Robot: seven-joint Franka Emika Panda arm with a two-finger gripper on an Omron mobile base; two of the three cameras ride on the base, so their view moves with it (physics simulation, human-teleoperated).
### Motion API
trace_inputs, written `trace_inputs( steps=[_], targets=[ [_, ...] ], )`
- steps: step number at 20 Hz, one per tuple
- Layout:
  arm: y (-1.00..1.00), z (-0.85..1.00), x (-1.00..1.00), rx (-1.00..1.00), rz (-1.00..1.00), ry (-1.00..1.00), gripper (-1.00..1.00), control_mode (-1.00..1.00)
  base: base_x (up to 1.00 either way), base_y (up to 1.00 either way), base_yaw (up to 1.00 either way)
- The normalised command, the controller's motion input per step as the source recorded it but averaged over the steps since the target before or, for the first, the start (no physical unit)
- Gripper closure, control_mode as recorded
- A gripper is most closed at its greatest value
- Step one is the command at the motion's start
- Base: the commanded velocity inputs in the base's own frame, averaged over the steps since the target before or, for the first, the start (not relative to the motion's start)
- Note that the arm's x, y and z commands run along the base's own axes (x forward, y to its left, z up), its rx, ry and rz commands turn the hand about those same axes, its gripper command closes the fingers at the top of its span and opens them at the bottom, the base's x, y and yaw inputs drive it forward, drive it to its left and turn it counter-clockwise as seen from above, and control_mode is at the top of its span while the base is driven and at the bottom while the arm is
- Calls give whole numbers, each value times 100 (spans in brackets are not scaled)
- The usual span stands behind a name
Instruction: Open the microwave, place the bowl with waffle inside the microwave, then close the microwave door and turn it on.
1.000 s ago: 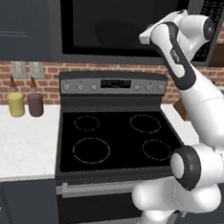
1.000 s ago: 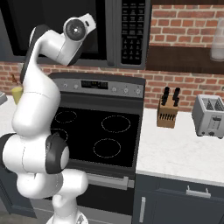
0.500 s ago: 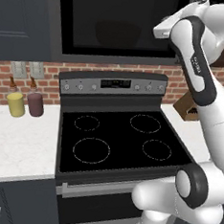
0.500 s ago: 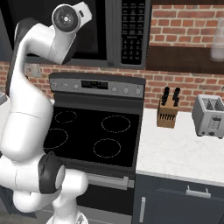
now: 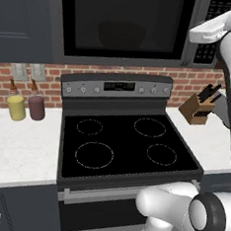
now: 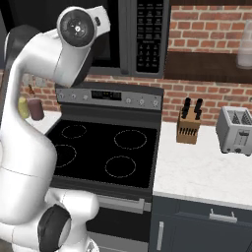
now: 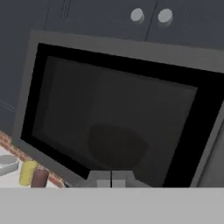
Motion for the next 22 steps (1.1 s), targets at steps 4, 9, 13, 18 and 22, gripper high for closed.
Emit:
trace_inputs(
  steps=[4,9,13,18,22],
  targets=[
    [-61,0,-11,29,0,1,100,-100,0,0,0],
    [-61,0,-8,36,0,2,100,-100,0,0,0],
    [-62,-18,-6,44,0,17,100,-100,0,0,0],
    [-48,-46,0,40,0,21,100,-100,0,0,0],
    [-28,-58,0,24,0,27,100,-100,0,0,0]
  ],
)
